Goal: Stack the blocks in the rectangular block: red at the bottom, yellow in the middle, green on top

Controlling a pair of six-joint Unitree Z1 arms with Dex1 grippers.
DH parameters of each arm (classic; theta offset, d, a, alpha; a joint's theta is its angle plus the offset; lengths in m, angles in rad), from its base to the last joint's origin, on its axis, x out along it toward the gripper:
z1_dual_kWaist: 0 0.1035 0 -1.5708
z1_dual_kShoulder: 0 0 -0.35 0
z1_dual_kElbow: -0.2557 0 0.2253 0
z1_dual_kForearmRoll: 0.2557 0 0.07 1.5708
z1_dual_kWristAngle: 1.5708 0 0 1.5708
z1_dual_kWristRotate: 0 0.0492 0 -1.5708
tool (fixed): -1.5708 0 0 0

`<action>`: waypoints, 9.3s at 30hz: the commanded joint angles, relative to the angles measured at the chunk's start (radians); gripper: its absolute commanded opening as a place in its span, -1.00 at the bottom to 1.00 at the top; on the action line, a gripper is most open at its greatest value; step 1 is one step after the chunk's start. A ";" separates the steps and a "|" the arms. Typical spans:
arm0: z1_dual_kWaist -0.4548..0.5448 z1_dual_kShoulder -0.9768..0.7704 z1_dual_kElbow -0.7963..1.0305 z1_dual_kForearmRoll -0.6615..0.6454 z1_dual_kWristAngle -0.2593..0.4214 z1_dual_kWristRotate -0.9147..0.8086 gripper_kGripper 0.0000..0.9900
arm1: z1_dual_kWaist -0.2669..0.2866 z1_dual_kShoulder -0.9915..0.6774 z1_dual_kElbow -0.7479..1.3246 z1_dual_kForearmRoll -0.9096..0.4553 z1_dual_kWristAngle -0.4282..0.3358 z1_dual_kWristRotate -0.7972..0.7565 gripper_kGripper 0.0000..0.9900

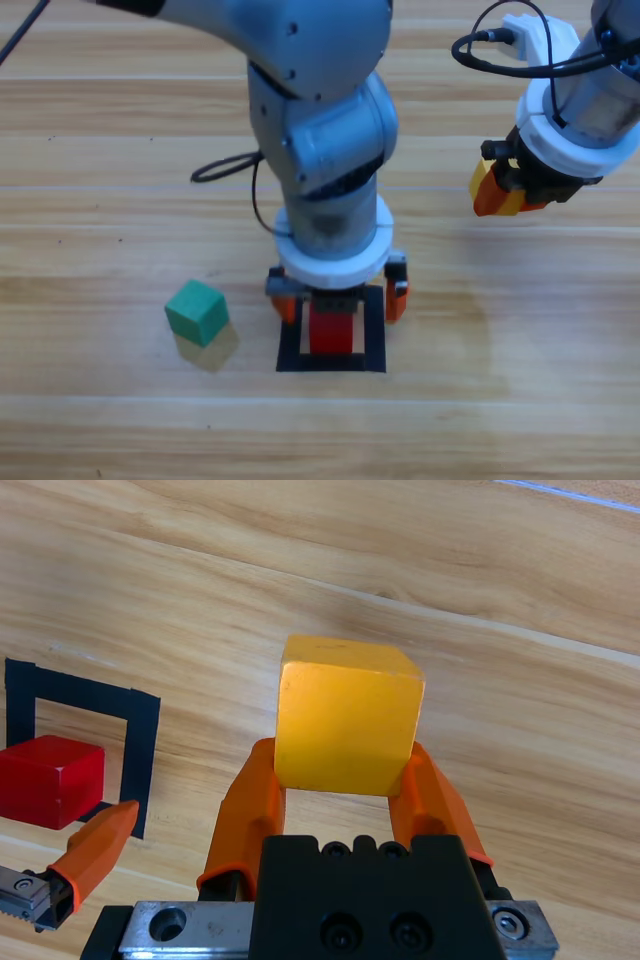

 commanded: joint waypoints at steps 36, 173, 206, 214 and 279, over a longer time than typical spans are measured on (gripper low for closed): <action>0.169 -0.852 0.540 0.076 0.061 0.248 0.92 | 0.432 0.254 -0.406 0.323 -0.080 0.557 -0.65; 0.271 -0.274 0.601 -0.325 -0.062 0.563 0.96 | 0.097 -0.225 0.219 0.003 0.198 -0.501 1.00; 0.255 -0.401 0.341 -0.088 0.036 0.389 -0.85 | 0.097 -0.229 0.225 -0.008 0.169 -0.477 1.00; 0.125 -0.152 -0.261 0.363 0.048 0.302 -1.00 | 0.097 -0.232 0.226 -0.008 0.152 -0.475 1.00; -0.084 0.062 -0.405 0.484 0.027 -0.224 -1.00 | 0.097 -0.252 0.194 -0.006 0.155 -0.454 1.00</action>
